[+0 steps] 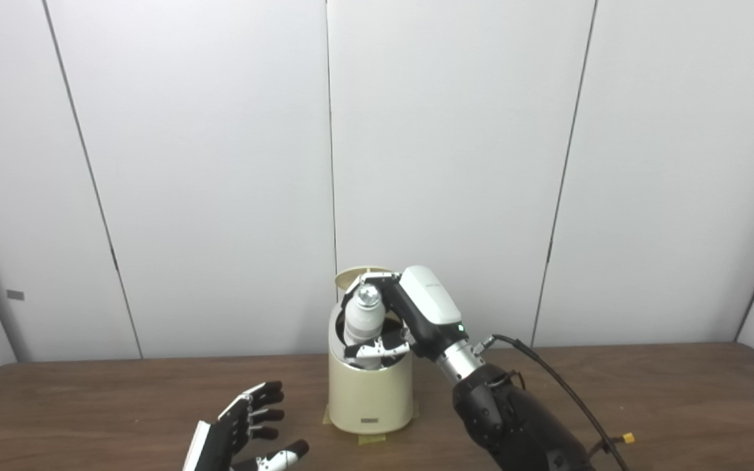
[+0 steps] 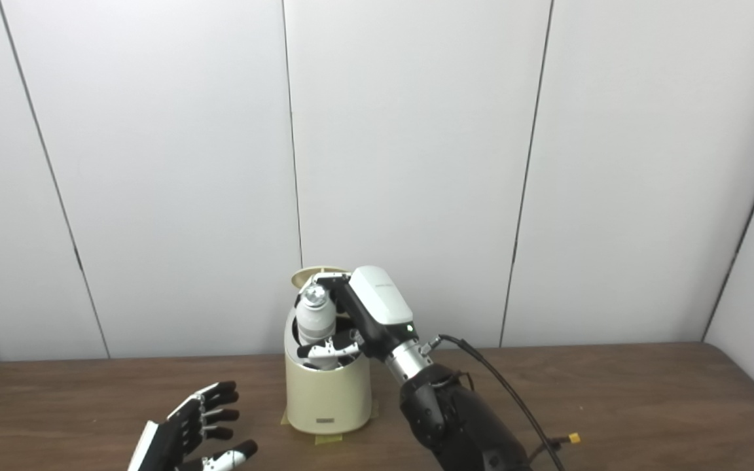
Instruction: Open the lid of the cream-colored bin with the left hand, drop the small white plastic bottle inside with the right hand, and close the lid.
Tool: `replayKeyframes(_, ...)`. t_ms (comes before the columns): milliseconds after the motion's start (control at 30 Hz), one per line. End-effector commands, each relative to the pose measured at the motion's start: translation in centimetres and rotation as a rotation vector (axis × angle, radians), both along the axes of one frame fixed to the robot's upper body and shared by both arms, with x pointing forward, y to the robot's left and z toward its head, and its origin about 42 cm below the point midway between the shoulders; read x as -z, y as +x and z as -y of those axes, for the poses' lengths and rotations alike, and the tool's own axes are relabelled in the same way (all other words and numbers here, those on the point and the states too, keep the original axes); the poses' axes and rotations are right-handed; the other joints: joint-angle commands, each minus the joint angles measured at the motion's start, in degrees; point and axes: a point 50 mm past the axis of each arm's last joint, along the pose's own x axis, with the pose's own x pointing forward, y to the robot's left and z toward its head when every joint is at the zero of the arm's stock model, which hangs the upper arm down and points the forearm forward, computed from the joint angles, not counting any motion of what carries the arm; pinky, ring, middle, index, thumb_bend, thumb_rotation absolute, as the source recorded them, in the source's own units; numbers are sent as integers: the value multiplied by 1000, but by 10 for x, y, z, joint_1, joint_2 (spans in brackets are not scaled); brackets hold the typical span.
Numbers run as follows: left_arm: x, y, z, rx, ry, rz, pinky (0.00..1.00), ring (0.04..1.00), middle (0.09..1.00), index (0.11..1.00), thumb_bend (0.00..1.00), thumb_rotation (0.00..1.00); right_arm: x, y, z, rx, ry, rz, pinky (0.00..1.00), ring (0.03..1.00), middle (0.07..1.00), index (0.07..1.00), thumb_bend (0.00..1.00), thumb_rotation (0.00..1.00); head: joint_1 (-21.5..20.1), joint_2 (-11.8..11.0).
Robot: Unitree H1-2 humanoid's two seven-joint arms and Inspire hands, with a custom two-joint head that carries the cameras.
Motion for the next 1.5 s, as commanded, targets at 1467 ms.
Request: replayKeyframes(1467, -7, 4, 2, 16, -10, 29, 624, 727, 790, 815, 731, 65, -24, -6, 14, 33, -154, -60, 452, 556, 676, 688, 814, 138, -6, 10)
